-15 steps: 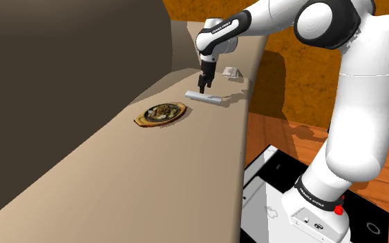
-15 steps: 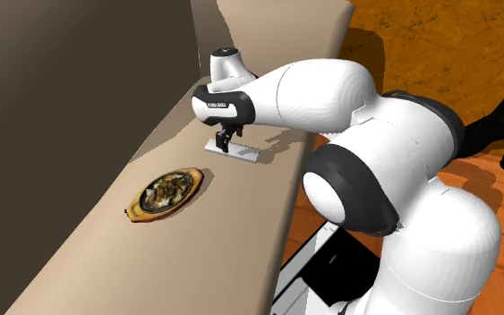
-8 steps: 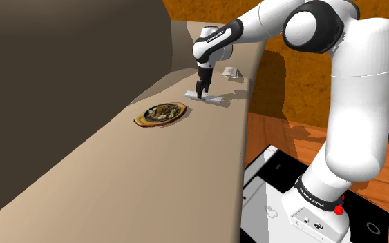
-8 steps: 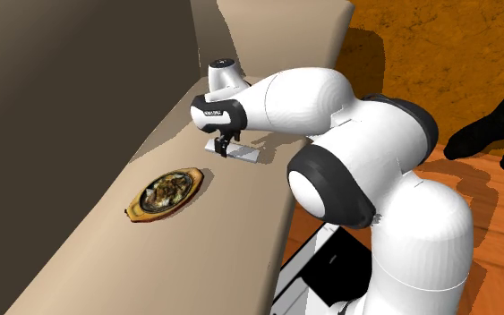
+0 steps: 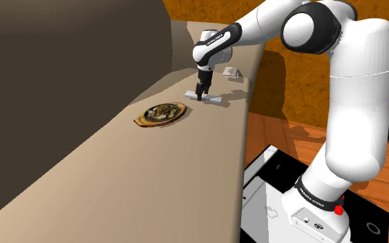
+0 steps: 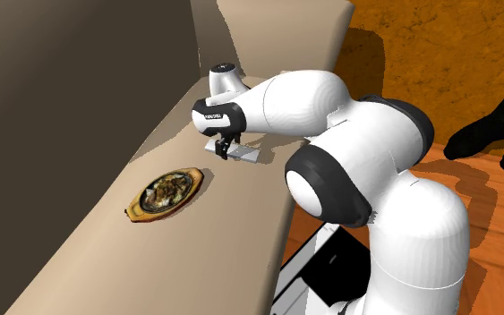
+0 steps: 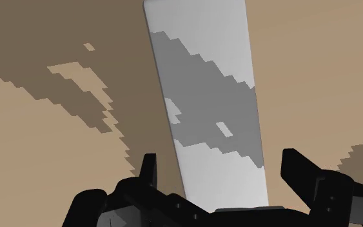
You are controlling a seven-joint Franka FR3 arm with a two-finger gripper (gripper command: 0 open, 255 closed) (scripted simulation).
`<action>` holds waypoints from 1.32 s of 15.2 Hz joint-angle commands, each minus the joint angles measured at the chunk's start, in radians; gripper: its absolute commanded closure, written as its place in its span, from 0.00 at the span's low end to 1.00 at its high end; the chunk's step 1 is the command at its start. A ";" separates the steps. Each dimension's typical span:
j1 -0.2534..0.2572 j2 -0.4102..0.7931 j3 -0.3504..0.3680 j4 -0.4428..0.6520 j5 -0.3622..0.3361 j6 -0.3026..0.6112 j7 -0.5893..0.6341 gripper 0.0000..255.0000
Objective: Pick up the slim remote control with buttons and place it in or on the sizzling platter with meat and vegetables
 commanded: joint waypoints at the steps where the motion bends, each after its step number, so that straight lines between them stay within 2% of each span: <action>1: 0.000 0.000 0.000 0.000 0.000 0.000 0.000 0.00; 2: 0.000 0.000 0.000 0.000 0.000 0.000 0.000 1.00; 11: 0.000 0.000 0.000 0.000 0.000 0.000 0.000 1.00; 20: 0.004 -0.053 -0.007 0.048 -0.016 -0.099 0.010 1.00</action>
